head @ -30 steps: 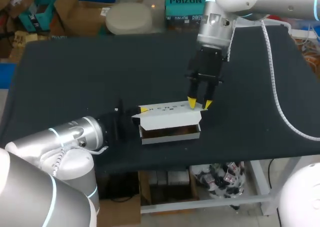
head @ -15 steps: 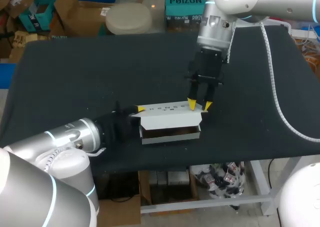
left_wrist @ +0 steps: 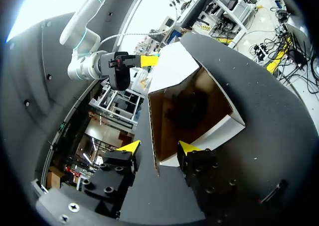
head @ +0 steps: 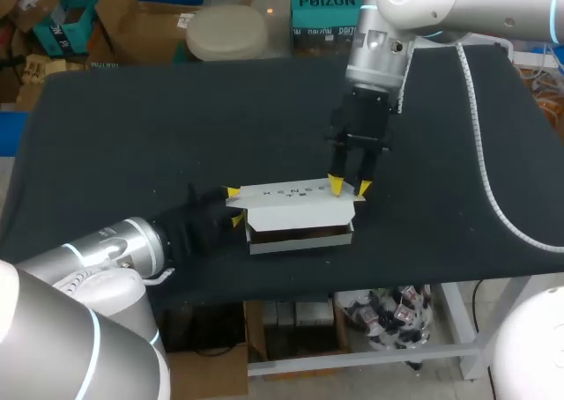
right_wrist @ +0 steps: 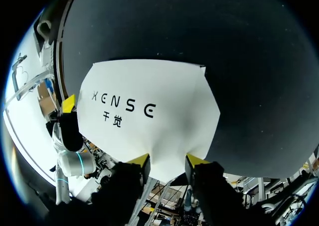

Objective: Assemble the packaging by folding the flat box into shape, placing the metal phone stand inside, and closing the box properly

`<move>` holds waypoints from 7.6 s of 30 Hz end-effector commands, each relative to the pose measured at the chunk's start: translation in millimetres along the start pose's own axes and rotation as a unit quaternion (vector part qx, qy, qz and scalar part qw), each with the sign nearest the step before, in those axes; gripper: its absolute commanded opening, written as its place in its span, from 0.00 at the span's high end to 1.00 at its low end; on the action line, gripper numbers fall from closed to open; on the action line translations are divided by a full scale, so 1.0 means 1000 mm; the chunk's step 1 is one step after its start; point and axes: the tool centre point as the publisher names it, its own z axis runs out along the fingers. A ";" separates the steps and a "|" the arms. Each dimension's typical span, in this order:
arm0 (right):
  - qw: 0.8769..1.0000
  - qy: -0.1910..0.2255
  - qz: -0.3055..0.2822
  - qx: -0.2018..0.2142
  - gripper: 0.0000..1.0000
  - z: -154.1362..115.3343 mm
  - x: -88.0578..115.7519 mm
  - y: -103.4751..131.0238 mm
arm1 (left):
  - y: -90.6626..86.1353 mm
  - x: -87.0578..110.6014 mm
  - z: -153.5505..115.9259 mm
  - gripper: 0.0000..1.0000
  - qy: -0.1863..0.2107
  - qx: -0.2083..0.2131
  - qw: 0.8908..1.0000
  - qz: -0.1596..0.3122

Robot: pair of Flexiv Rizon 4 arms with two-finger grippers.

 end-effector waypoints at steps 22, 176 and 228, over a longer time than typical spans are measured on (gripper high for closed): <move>1.000 0.004 -0.003 -0.028 0.53 0.014 -0.001 -0.002 | 0.015 -0.019 -0.072 0.00 0.153 -0.133 0.956 -0.213; 0.987 0.029 0.038 -0.156 0.55 0.035 -0.013 0.009 | -0.003 -0.023 0.021 0.00 0.100 -0.600 0.288 -0.740; 0.985 0.039 0.037 -0.166 0.54 0.037 -0.010 0.013 | -0.006 0.032 0.012 0.44 0.113 -0.564 0.356 -0.737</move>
